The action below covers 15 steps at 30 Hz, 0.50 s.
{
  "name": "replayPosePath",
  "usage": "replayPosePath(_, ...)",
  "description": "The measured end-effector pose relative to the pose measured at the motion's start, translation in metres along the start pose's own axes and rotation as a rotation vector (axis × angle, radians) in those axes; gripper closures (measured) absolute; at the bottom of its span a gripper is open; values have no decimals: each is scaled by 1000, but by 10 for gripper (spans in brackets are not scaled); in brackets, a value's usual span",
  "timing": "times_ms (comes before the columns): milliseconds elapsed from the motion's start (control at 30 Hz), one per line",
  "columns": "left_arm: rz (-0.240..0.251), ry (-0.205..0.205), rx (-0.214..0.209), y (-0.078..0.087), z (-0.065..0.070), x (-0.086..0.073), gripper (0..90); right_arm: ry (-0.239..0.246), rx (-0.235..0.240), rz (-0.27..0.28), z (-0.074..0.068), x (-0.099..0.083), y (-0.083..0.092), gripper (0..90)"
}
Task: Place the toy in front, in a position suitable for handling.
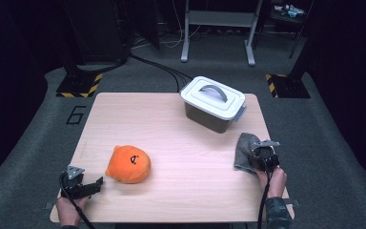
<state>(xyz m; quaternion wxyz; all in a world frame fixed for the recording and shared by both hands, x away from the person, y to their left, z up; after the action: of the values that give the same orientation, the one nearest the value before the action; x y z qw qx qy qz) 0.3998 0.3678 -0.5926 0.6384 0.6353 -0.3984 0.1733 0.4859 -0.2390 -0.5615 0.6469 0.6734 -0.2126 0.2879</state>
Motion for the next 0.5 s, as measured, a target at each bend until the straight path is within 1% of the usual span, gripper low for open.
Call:
replayPosePath(33, 0, -1, 0, 0, 0, 0, 110, -17, -14, -5, 3, 0, -1, 405)
replayPosePath(67, 0, 0, 0, 0, 0, 0, 110, -29, -18, -4, 4, 0, -1, 347)
replayPosePath(100, 0, 0, 0, 0, 0, 0, 110, -29, -18, -4, 4, 0, -1, 347)
replayPosePath(133, 2, -4, 2, 0, 0, 0, 110, -47, -14, 15, 8, 1, 3, 246)
replayPosePath(167, 2, -4, 2, 0, 0, 0, 110, -47, -14, 15, 8, 1, 3, 246)
replayPosePath(200, 2, -3, 1, 0, 0, 0, 110, -57, -12, 21, 8, 1, 5, 210)
replayPosePath(233, 1, -3, 1, 0, 0, 0, 110, -67, -1, 40, 10, 2, 11, 162)
replayPosePath(300, 1, -2, 1, 0, 0, 0, 110, -73, 6, 47, 10, 1, 15, 152)
replayPosePath(333, 1, -5, 3, 0, -1, 0, 110, -68, 33, 56, 8, 0, 23, 137)
replayPosePath(367, 1, -5, 3, 0, -1, 0, 110, -68, 33, 56, 8, 0, 23, 137)
replayPosePath(400, 2, -5, 3, 0, -1, 0, 110, -71, 52, 69, 3, -1, 30, 107)
replayPosePath(467, 2, -5, 3, 0, -1, 0, 110, -72, 77, 70, -2, -3, 36, 79)
replayPosePath(500, 2, -5, 3, 0, -1, 0, 110, -72, 77, 70, -2, -3, 36, 79)
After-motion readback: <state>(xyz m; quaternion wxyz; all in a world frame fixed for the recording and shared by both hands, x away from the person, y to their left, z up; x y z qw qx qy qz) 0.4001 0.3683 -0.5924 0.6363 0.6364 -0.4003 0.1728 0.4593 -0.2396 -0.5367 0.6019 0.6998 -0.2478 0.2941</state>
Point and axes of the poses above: each handheld gripper's, and its own axes: y roughly backward along the jaws, x roughly out of its top, z roughly to its right, the point moved 9 cm from there along -y, roughly forward along the jaws, and after that the axes turned 10 degrees about -y, right-handed, at the moved point
